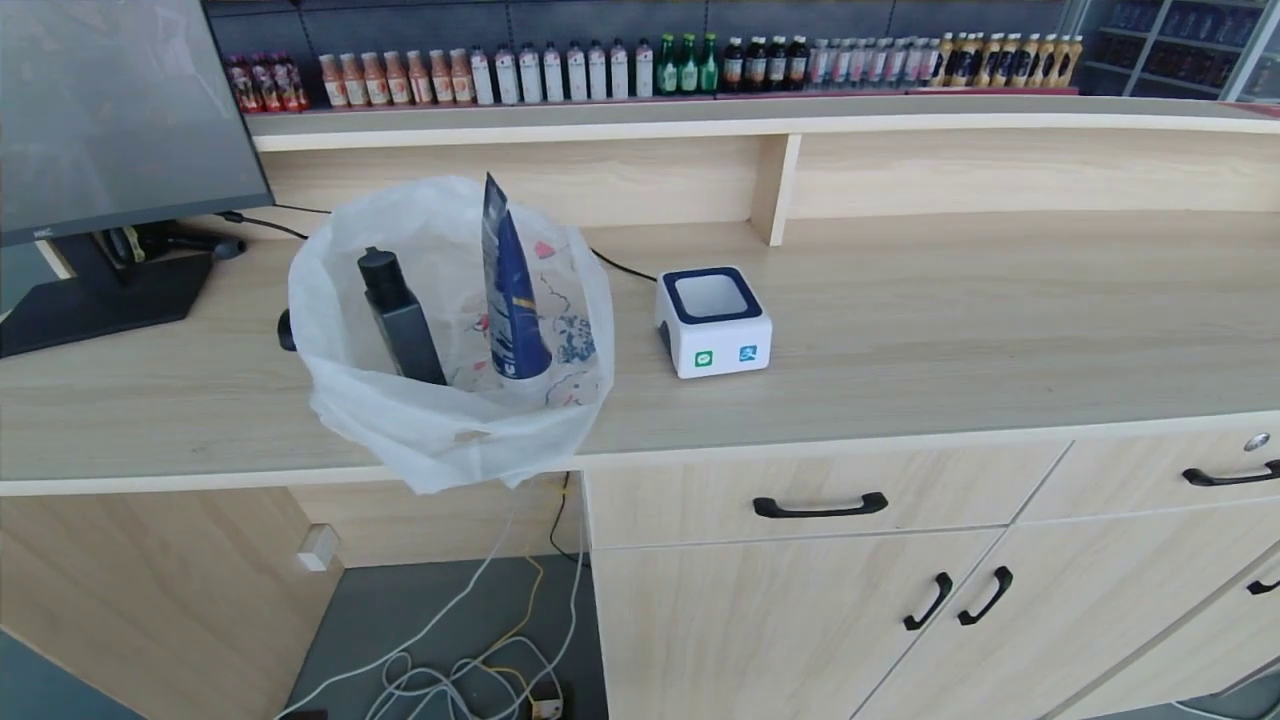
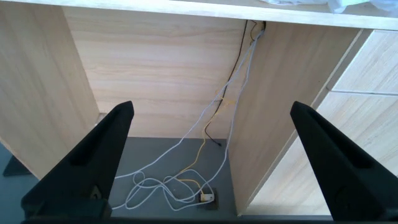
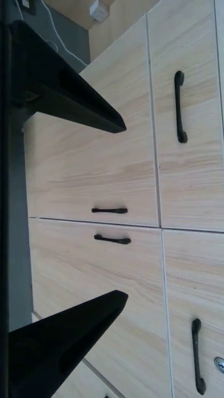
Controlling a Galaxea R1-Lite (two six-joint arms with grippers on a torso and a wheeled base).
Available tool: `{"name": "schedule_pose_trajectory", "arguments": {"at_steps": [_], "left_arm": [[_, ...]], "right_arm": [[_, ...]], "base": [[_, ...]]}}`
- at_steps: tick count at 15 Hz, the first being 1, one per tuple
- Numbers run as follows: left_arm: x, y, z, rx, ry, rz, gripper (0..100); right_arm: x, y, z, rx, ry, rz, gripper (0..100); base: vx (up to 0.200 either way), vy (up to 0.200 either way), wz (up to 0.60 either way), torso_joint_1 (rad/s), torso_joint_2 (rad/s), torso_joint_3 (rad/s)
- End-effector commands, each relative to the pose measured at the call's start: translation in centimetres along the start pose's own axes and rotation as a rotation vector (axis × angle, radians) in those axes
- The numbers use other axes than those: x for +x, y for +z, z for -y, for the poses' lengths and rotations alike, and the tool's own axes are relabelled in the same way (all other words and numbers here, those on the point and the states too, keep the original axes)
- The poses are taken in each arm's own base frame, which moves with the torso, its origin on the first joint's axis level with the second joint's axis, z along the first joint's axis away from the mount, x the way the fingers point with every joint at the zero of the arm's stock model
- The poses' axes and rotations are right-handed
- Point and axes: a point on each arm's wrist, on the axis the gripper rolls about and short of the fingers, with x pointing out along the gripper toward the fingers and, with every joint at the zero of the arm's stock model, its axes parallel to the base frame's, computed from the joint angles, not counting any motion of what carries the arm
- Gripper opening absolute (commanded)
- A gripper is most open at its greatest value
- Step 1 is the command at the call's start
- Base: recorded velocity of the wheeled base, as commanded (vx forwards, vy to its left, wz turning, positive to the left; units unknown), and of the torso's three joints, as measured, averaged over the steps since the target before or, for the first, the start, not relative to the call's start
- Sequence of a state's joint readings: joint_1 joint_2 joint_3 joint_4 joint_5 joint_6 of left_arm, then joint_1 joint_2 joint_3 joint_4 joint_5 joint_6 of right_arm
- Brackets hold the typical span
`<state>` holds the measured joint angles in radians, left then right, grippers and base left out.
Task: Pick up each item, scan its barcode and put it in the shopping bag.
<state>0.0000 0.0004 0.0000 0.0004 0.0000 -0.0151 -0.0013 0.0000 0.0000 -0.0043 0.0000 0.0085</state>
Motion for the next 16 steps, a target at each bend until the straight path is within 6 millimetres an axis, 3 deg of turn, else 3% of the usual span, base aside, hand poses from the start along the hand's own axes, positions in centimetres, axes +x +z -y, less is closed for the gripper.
{"name": "schedule_pose_trajectory", "arguments": {"at_steps": [1, 9, 12, 16], "left_arm": [[0.00, 0.00, 0.00, 0.000, 0.000, 0.001, 100], [0.00, 0.00, 0.00, 0.001, 0.000, 0.001, 100], [0.00, 0.00, 0.00, 0.003, 0.000, 0.001, 100], [0.00, 0.00, 0.00, 0.001, 0.000, 0.001, 100]], "right_arm": [[0.00, 0.00, 0.00, -0.001, 0.000, 0.000, 100], [0.00, 0.00, 0.00, -0.004, 0.000, 0.000, 100], [0.00, 0.00, 0.00, -0.004, 0.000, 0.000, 100], [0.00, 0.00, 0.00, -0.002, 0.000, 0.000, 100]], "base": [[0.000, -0.200, 0.00, -0.007, 0.01, 0.012], [0.000, 0.000, 0.00, 0.000, 0.00, 0.000], [0.200, 0.000, 0.00, -0.001, 0.00, 0.004], [0.000, 0.000, 0.00, 0.000, 0.00, 0.000]]}}
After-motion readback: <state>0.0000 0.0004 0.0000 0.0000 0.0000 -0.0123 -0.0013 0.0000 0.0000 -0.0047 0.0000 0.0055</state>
